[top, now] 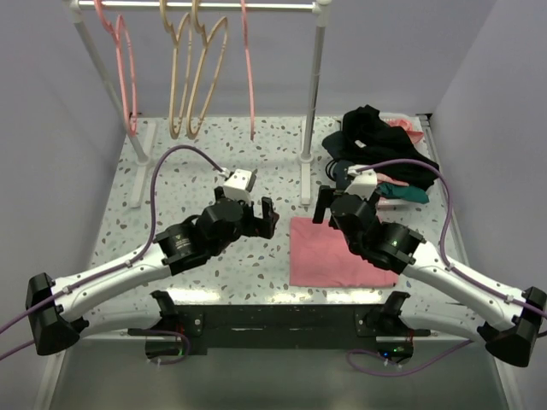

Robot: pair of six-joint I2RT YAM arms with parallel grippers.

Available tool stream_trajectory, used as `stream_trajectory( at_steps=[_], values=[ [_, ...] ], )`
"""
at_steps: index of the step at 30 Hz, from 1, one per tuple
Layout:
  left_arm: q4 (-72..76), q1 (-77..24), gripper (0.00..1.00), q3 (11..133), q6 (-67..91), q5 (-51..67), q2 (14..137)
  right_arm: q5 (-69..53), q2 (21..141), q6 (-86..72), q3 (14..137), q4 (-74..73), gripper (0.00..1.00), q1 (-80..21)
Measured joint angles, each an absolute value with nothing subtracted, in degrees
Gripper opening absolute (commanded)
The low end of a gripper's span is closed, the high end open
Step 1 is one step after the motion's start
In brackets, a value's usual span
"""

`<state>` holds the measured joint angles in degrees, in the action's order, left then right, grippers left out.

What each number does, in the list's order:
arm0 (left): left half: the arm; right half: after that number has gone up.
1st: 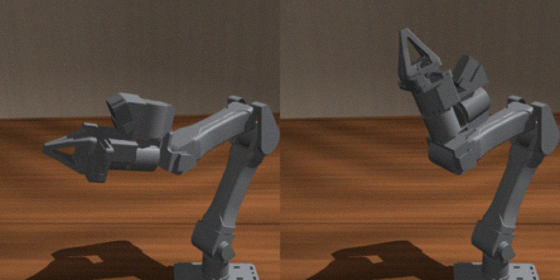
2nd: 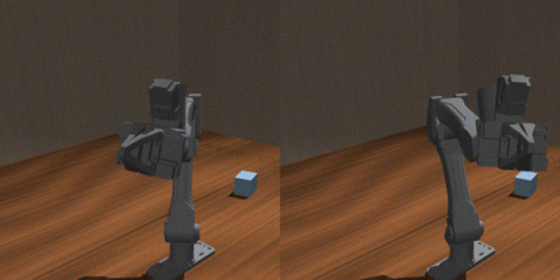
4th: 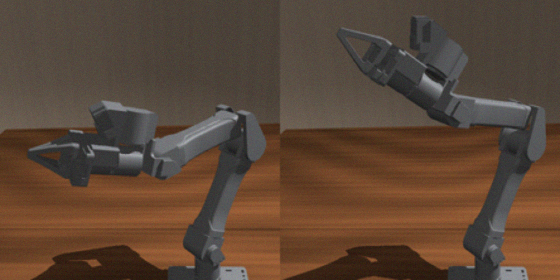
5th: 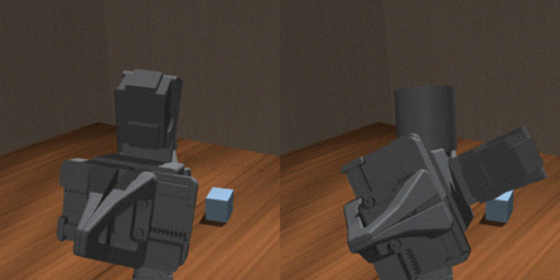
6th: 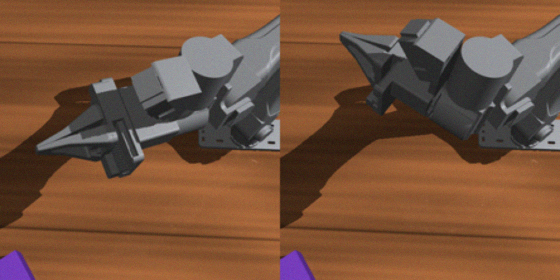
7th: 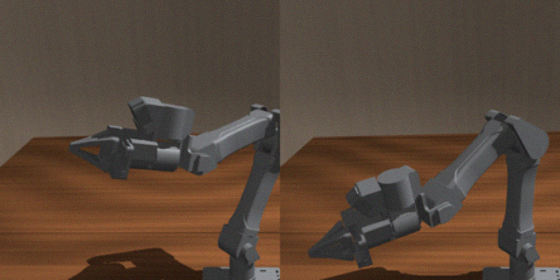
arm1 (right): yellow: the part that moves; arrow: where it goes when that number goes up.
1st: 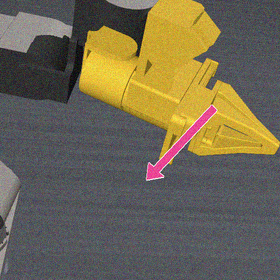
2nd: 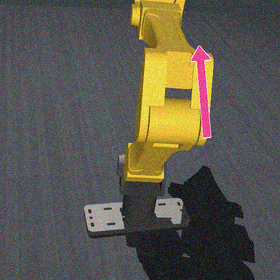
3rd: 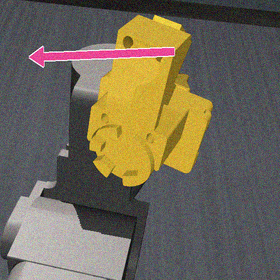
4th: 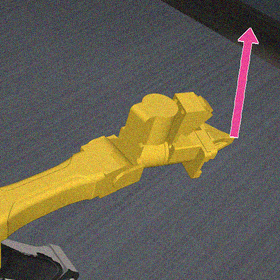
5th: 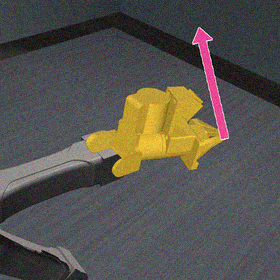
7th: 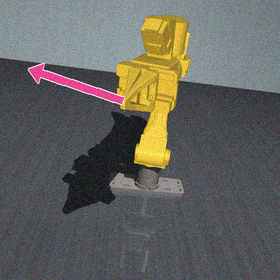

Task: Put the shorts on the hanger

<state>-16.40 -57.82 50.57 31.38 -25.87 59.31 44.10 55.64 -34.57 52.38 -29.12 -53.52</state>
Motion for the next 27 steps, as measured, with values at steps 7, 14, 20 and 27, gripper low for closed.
stream_trajectory(
  at_steps=[7,14,20,27],
  values=[
    [-17.7,-57.8,1.00,50.0,31.3,-25.8,57.9,44.5,56.9,-31.7,53.6,-30.4,0.99,-53.3],
    [-18.2,-57.8,1.00,50.3,31.3,-24.1,58.8,40.4,72.5,-26.5,70.1,-30.8,0.99,-35.3],
    [-22.1,-57.8,1.00,55.4,31.3,-19.4,65.0,38.9,84.0,-25.3,80.1,-31.7,0.99,-16.0],
    [-24.0,-57.8,1.00,55.8,31.3,-16.0,65.3,37.3,89.9,-27.1,83.9,-32.9,0.93,-4.4]
  ],
)
